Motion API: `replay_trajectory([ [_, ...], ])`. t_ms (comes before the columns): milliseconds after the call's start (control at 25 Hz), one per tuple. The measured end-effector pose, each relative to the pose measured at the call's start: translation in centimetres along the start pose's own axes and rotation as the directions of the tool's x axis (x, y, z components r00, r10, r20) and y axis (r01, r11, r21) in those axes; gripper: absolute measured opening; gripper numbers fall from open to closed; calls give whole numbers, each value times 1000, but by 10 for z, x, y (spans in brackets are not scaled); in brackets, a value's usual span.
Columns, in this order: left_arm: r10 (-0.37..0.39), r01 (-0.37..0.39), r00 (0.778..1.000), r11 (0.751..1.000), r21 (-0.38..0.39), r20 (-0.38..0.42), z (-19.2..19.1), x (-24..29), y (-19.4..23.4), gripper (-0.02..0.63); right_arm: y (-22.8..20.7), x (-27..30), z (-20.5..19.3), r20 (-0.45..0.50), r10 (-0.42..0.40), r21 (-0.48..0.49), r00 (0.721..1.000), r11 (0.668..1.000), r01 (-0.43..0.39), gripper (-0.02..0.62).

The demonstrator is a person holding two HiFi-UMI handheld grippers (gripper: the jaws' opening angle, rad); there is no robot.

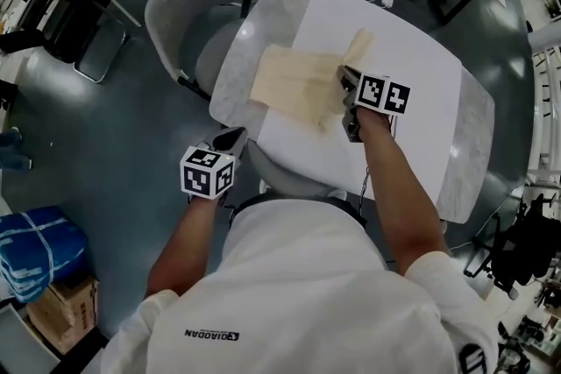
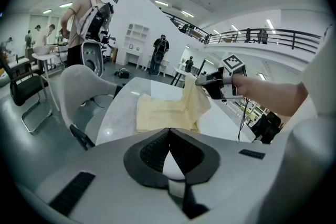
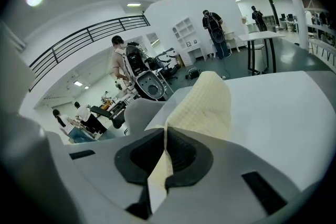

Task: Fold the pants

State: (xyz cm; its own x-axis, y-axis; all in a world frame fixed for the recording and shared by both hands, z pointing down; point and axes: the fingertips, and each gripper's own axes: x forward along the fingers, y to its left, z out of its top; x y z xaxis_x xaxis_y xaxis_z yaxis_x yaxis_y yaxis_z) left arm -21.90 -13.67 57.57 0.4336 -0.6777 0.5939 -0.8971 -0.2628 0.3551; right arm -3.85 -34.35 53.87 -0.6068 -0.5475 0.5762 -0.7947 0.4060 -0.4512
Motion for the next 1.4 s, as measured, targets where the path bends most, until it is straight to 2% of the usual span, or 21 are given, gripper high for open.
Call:
replay_trajectory([
  [440, 54, -52, 998, 996, -66, 27, -11, -31, 39, 26, 81, 76, -3, -55, 94, 15, 994, 996, -93, 35],
  [680, 101, -97, 995, 989, -112, 26, -31, -54, 61, 27, 101, 86, 8, 15, 77, 26, 997, 997, -77, 35],
  [880, 115, -109, 993, 986, -129, 37, -37, -65, 66, 26, 120, 105, 6, 2, 69, 6, 998, 998, -69, 37],
  [1040, 121, -114, 992, 984, -137, 45, -39, -72, 68, 27, 132, 118, 8, 76, 20, -36, 997, 999, -17, 35],
  [1200, 131, -125, 991, 979, -162, 27, -54, -81, 74, 28, 148, 153, -46, -73, 32, -125, 997, 991, -41, 58],
  [1280, 135, -130, 991, 976, -175, 15, -60, -84, 77, 26, 159, 168, -72, -153, 78, -155, 985, 983, -102, 129],
  [1400, 136, -133, 991, 973, -190, 2, -68, -85, 82, 26, 178, 179, -100, -245, 173, -148, 954, 966, -214, 229],
])
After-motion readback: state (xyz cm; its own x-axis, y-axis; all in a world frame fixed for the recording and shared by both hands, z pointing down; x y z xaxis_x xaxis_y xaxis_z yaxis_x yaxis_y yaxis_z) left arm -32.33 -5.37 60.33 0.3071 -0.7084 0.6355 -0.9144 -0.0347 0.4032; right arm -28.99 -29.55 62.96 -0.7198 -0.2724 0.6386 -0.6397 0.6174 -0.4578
